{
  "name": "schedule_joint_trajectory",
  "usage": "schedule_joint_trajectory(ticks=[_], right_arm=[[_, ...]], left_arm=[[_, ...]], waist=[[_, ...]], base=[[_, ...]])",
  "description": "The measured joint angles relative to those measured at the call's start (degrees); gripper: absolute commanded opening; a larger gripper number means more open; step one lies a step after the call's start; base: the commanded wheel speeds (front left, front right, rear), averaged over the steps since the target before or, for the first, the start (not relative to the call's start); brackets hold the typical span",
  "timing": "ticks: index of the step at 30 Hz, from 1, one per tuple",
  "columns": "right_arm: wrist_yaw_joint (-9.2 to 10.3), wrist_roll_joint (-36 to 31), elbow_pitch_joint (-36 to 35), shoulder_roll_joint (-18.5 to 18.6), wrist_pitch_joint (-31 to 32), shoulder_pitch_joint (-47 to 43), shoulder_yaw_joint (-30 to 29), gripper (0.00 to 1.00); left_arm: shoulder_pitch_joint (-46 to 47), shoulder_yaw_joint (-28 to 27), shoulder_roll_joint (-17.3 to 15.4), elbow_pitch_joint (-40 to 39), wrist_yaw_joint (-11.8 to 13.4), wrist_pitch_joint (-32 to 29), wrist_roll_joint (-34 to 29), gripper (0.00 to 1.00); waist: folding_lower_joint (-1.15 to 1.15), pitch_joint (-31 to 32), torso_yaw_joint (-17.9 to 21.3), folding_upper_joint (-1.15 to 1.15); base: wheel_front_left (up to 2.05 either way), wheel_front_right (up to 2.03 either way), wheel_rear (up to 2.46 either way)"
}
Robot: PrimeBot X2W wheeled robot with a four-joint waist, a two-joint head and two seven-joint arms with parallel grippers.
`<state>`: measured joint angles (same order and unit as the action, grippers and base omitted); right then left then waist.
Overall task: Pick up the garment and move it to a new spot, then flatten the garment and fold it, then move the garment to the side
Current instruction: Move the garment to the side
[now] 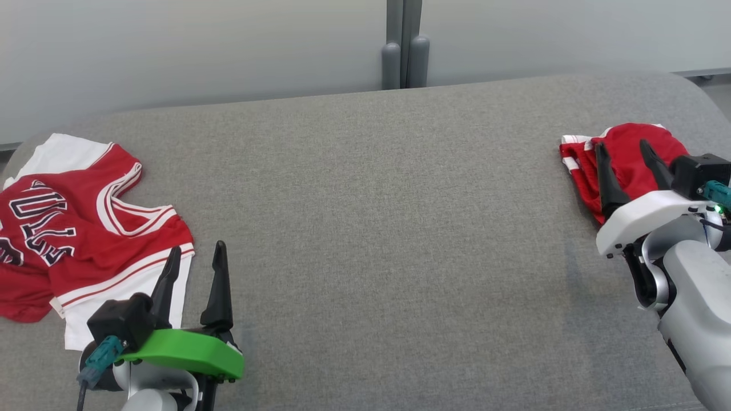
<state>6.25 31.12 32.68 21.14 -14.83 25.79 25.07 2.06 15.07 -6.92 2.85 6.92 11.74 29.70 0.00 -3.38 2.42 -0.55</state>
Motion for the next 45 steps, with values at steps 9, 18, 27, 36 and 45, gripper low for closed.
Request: schedule_joint_trajectory(ticks=[9, 18, 27, 36, 45], right_arm=[[0.85, -3.42, -9.47, -1.76, 0.07, -6.56, -3.91, 1.00], [0.91, -6.99, -14.54, -4.70, 0.07, -13.34, -4.48, 1.00], [0.92, -8.59, -17.49, -6.58, 0.07, -17.86, -4.71, 1.00], [0.92, -11.13, -19.56, -7.35, 0.07, -20.22, -6.35, 1.00], [0.92, -12.91, -21.18, -8.40, 0.07, -22.03, -8.51, 1.00]], left_arm=[[-3.88, -2.08, 0.55, 1.91, 0.18, 0.99, 0.03, 1.00], [-4.72, -3.81, 0.59, 2.25, 0.18, 1.52, -2.52, 1.00], [-4.73, -3.81, 0.76, 2.29, 0.18, 2.00, -3.76, 1.00], [-4.73, -3.67, 1.05, 2.88, 0.18, 2.01, -4.77, 1.00], [-4.73, -3.68, 1.65, 3.50, 0.18, 2.20, -5.33, 1.00]], waist=[[0.00, 3.28, -0.39, 0.00], [0.00, 3.99, -1.13, 0.00], [0.00, 4.13, -1.59, 0.00], [0.00, 4.22, -1.79, 0.00], [0.00, 4.15, -2.03, 0.00]], base=[[0.00, 0.00, 0.00], [0.00, 0.00, 0.00], [0.00, 0.00, 0.00], [0.00, 0.00, 0.00], [0.00, 0.00, 0.00]])
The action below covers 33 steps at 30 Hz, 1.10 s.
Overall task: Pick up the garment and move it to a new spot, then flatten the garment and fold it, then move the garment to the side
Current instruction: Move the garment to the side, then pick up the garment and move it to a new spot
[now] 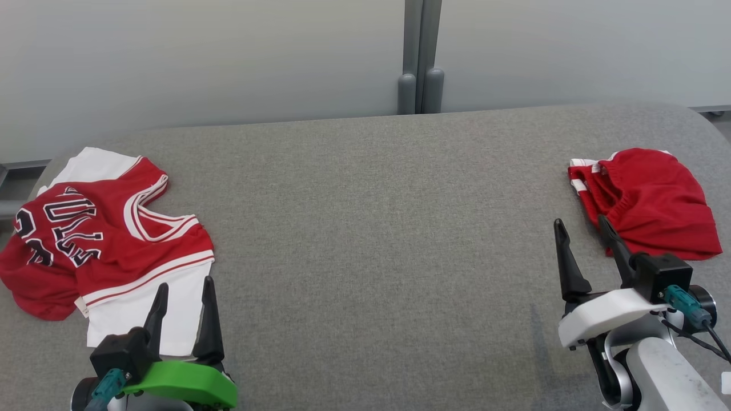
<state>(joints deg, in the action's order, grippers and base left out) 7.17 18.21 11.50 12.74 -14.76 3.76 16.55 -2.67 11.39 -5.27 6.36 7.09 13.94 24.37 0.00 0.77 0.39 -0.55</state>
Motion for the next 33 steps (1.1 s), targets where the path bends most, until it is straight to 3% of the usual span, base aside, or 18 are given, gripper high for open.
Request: schedule_joint_trajectory(ticks=[15, 33], right_arm=[[0.00, -0.71, -2.86, -0.71, 0.00, -2.76, -2.78, 1.00], [-0.70, -1.65, -3.72, -1.49, 0.53, -2.35, 0.70, 1.00]], left_arm=[[0.15, 1.08, 0.67, 0.19, 0.00, 0.24, -0.54, 1.00], [0.01, -4.06, 1.24, -0.51, 0.01, 0.31, -1.74, 1.00]], waist=[[0.00, -0.33, -3.33, 0.00], [0.00, -0.38, -17.00, 0.00]], base=[[0.00, 0.00, 0.00], [0.00, 0.00, 0.00]])
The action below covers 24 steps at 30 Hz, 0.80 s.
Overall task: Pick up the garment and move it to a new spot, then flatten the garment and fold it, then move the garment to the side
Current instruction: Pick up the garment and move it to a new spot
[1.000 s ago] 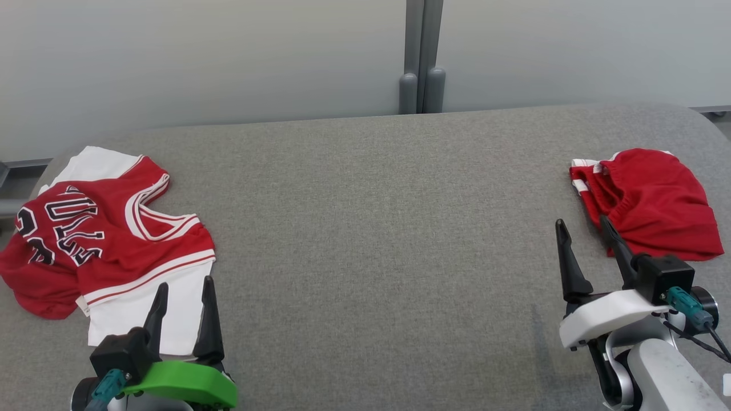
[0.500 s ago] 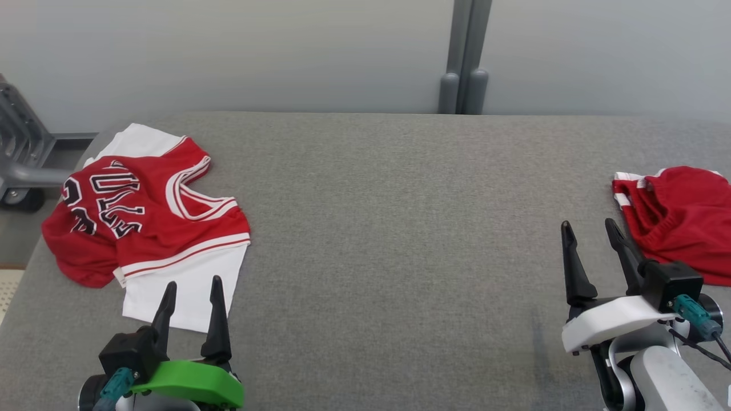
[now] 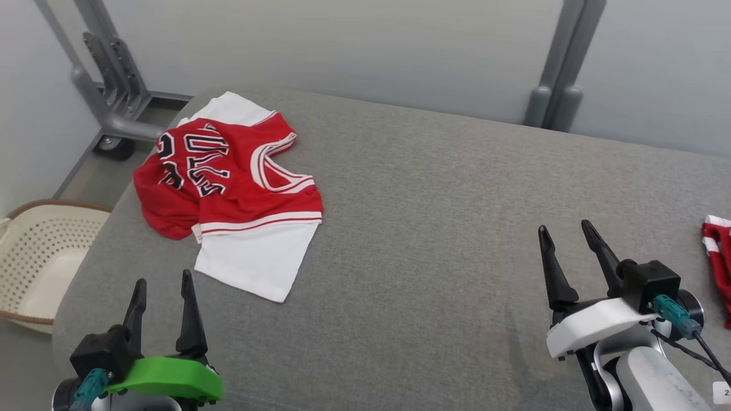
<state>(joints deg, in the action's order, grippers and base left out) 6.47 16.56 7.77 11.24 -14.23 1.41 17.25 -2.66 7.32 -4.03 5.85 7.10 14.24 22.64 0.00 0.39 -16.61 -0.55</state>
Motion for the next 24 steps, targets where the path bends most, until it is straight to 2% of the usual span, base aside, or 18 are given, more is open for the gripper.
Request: schedule_joint_trajectory(ticks=[7, 12, 16, 24], right_arm=[[0.18, 0.09, -0.45, 0.02, -0.01, -0.37, -2.04, 1.00], [0.18, -0.02, -0.80, -0.26, 0.16, -0.46, -1.11, 1.00], [0.18, -0.36, -1.30, -0.26, 0.18, -0.44, -1.05, 1.00], [0.19, -2.61, -3.30, 0.51, 1.23, 1.16, -0.77, 1.00]], left_arm=[[0.02, 2.67, 0.19, -0.30, -0.01, 0.00, -0.22, 1.00], [0.01, 1.60, 0.42, -0.30, 0.00, 0.00, -0.09, 1.00], [0.05, 1.59, 0.47, -0.90, -0.01, 0.01, 0.96, 1.00], [3.05, -0.18, 0.57, -1.36, -0.55, -1.55, 3.89, 1.00]], waist=[[0.00, 0.05, -5.37, 0.00], [0.00, -0.16, -9.06, 0.00], [0.00, -0.79, -9.42, 0.00], [0.00, -2.04, -7.37, 0.00]], base=[[0.00, 0.00, 0.00], [0.00, 0.00, 0.00], [0.00, 0.00, 0.00], [0.00, 0.00, 0.00]])
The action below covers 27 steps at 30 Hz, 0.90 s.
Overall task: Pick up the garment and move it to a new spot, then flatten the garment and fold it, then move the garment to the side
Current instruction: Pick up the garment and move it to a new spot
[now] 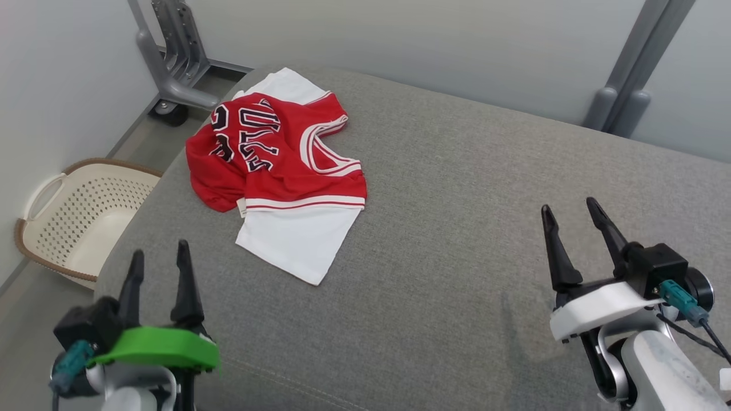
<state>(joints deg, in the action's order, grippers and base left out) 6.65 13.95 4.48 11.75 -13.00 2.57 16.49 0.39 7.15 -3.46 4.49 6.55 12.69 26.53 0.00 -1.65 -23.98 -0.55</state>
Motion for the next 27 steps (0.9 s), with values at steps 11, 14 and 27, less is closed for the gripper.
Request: schedule_joint_trajectory(ticks=[11, 14, 27], right_arm=[[0.00, -1.11, -2.85, 1.96, 1.32, 3.71, -1.03, 1.00], [0.01, -1.24, -4.30, 2.72, 1.80, 4.65, -1.97, 1.00], [0.44, -3.26, -11.80, 6.28, 4.65, 7.98, -6.97, 1.00]], left_arm=[[15.66, -3.99, -5.32, -1.21, -0.36, -6.56, 0.91, 1.00], [20.23, -5.87, -5.42, 0.51, -0.36, -10.11, 3.86, 1.00], [31.97, -14.74, -12.81, 12.28, 0.11, -21.17, 7.43, 1.00]], waist=[[0.00, -2.36, 4.93, 0.00], [0.00, -3.33, 6.69, 0.00], [0.01, -10.51, 14.23, 0.00]], base=[[0.00, 0.00, 0.00], [0.00, 0.00, 0.00], [0.00, 0.00, 0.00]])
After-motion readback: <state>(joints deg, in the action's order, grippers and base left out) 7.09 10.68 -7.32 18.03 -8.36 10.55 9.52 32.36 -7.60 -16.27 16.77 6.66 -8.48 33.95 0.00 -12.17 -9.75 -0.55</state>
